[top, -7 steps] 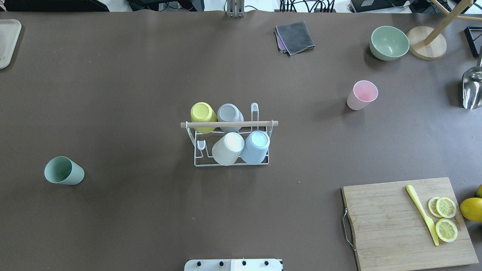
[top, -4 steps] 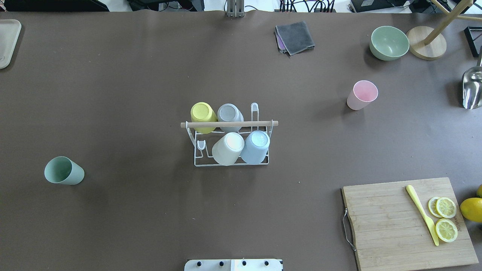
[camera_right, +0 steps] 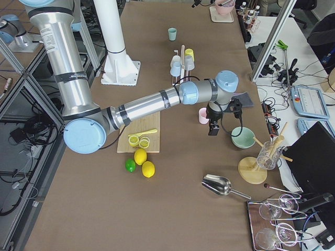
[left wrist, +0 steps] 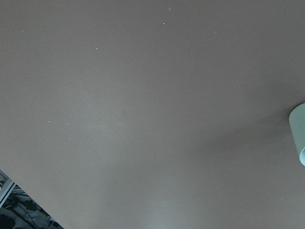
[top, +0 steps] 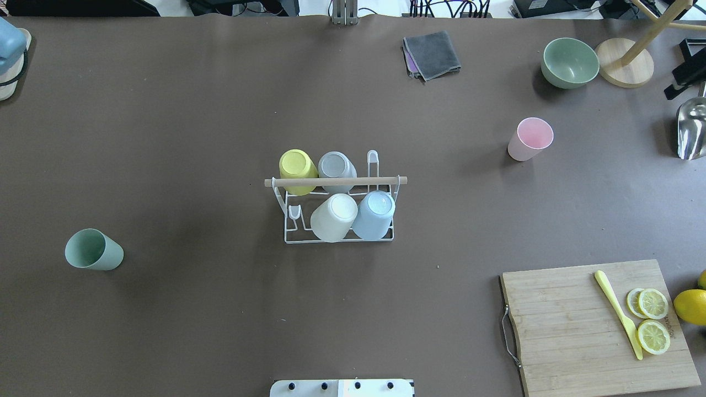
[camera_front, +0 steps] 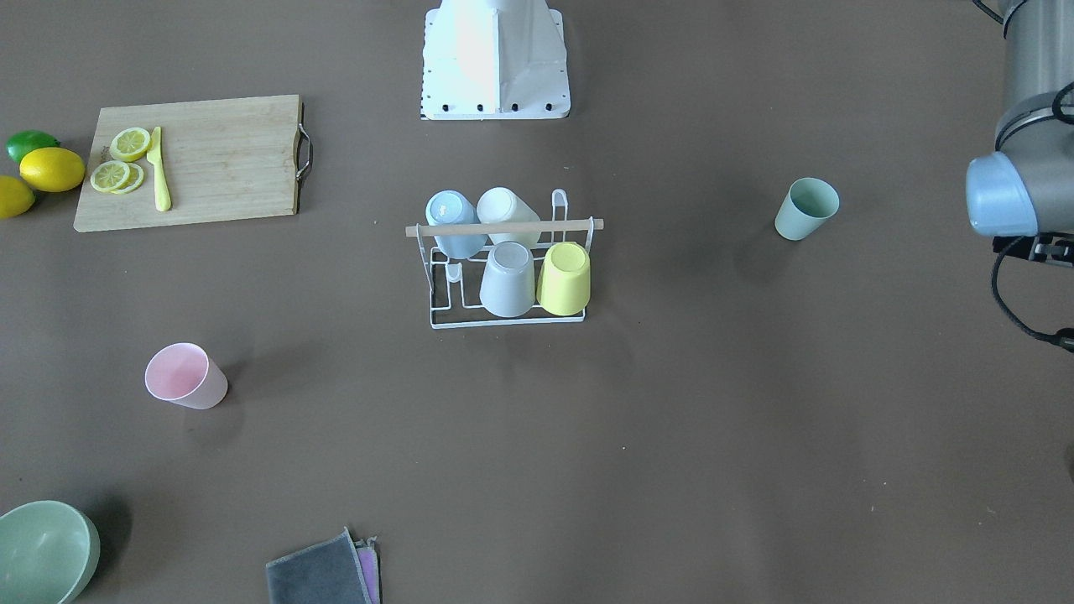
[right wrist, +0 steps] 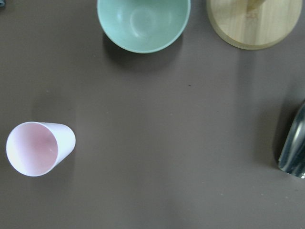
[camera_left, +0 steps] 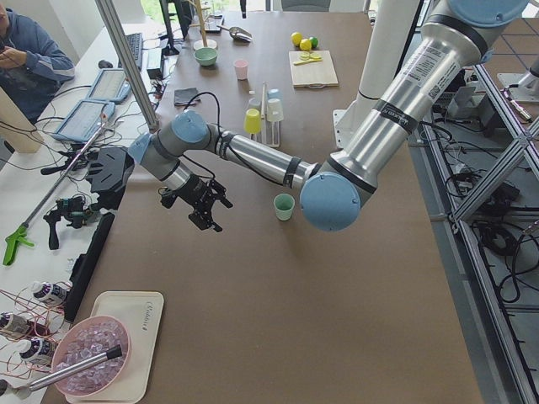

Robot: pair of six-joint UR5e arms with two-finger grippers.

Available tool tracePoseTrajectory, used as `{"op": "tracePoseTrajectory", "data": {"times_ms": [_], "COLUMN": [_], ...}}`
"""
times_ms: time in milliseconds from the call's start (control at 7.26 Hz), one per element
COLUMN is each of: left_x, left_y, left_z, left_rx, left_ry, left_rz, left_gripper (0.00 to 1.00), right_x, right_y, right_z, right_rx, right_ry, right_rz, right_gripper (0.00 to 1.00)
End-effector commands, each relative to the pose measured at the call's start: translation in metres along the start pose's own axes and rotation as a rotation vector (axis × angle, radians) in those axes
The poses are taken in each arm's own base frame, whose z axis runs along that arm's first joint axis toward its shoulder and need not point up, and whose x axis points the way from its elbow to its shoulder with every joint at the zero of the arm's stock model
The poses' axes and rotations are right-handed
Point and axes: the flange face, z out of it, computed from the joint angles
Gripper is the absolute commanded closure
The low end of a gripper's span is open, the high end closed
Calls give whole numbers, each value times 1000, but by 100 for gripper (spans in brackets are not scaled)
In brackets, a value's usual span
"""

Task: Place cup on cup holder

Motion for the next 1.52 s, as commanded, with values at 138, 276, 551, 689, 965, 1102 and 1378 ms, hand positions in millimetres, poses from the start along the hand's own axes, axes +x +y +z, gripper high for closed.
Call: {"op": "tracePoseTrajectory", "data": {"times_ms": [138,276,551,689,965,1102,1378], "left_x": [8,27,71,102,134,155,150], "left_y": [-57,-72,-102,-115,-131,-136,-134], "left_z": [2,8,43,58,87,104,113], "left_rx": [-42,-68,-109,-131,-184,-218,-262], "left_ry": [16,9,46,70,90,80,105], "left_rz": [-6,9,46,65,71,81,55], "left_gripper": [3,3,3,3,3,3,3], "right_x": [-48,-58,-95,-106,-107,-104,-109], "right_y": [-55,-73,-104,-129,-183,-193,-210], "right_z": [57,62,59,60,82,92,96], "right_rx": [-35,-60,-78,-90,-185,-244,-354], "right_ry": [-21,-17,-13,-8,18,25,29], "right_rz": [-48,-36,-64,-66,-86,-103,-89], "right_gripper": [0,0,0,0,0,0,0]}}
